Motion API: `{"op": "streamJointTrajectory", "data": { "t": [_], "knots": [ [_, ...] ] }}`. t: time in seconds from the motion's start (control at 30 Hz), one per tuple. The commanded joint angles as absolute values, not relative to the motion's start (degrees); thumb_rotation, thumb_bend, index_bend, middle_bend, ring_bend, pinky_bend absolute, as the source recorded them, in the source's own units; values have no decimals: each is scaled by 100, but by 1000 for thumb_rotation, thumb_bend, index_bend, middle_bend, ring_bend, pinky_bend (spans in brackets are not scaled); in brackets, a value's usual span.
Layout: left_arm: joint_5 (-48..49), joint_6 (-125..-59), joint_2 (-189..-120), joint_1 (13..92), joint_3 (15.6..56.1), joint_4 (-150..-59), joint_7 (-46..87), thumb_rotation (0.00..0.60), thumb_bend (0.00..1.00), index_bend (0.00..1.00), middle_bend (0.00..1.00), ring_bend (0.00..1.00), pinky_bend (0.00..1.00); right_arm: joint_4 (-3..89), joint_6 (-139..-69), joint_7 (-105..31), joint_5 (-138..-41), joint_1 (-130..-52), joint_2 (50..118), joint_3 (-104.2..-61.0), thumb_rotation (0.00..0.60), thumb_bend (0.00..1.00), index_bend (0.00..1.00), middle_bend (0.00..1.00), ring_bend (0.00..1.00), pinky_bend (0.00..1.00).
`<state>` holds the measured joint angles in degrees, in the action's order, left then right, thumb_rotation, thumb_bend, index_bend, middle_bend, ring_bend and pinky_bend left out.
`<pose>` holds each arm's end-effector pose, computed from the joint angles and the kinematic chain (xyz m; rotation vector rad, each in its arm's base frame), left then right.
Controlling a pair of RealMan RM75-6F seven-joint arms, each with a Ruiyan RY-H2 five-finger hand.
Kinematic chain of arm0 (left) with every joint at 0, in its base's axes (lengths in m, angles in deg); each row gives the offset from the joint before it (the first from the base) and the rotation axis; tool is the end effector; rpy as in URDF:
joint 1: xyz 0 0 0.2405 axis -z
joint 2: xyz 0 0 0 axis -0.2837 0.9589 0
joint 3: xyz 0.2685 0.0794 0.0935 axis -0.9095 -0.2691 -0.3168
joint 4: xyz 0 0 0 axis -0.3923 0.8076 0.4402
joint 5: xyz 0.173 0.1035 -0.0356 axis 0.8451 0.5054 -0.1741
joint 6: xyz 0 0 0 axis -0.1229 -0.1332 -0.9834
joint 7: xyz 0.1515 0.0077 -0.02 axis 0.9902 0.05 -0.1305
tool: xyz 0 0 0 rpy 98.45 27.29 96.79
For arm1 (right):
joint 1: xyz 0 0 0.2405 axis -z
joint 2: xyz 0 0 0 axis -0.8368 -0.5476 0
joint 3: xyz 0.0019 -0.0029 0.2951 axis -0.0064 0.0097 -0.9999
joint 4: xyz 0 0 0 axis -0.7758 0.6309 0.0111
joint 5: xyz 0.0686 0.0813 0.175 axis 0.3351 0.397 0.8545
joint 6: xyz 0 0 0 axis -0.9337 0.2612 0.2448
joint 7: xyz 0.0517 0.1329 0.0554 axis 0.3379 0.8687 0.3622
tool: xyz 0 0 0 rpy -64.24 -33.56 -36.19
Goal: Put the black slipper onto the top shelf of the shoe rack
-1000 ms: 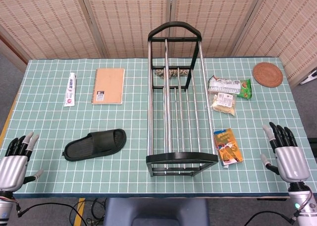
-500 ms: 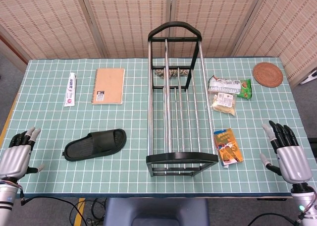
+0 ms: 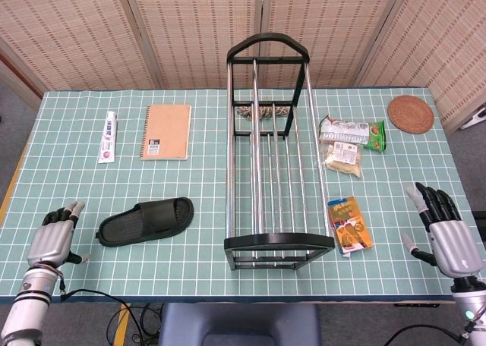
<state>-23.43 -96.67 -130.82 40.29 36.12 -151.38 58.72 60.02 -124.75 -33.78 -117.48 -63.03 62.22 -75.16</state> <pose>-0.2827 0.2632 0.1474 -1.4264 -1.1947 -0.4067 -0.3335 -0.2004 0.1925 1.4616 -0.8755 0.9778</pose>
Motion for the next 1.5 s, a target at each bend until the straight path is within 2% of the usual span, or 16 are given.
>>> {"op": "streamJointTrajectory", "data": {
  "t": [0.03, 0.33, 0.93, 1.5],
  "knots": [
    [-2881, -9898, -13193, 4346, 3679, -15391, 6178, 600, 153, 0, 0, 0, 0, 5979, -12490, -3214, -11767, -6309, 6167, -7516, 600, 319, 0, 0, 0, 0],
    [-3402, -10360, -13522, 4742, 3782, -15514, 6418, 600, 153, 0, 0, 0, 0, 5880, -12514, -2800, -11809, -6340, 6076, -7529, 600, 319, 0, 0, 0, 0],
    [-4403, -10483, -14211, 5394, 3922, -14893, 6584, 600, 154, 0, 0, 0, 0, 5633, -12292, -1887, -11787, -6496, 5936, -7521, 600, 320, 0, 0, 0, 0],
    [-4791, -10894, -14806, 5788, 3981, -14615, 6900, 600, 154, 0, 0, 0, 0, 5420, -12321, -1189, -11920, -6556, 5836, -7460, 600, 319, 0, 0, 0, 0]
  ]
}}
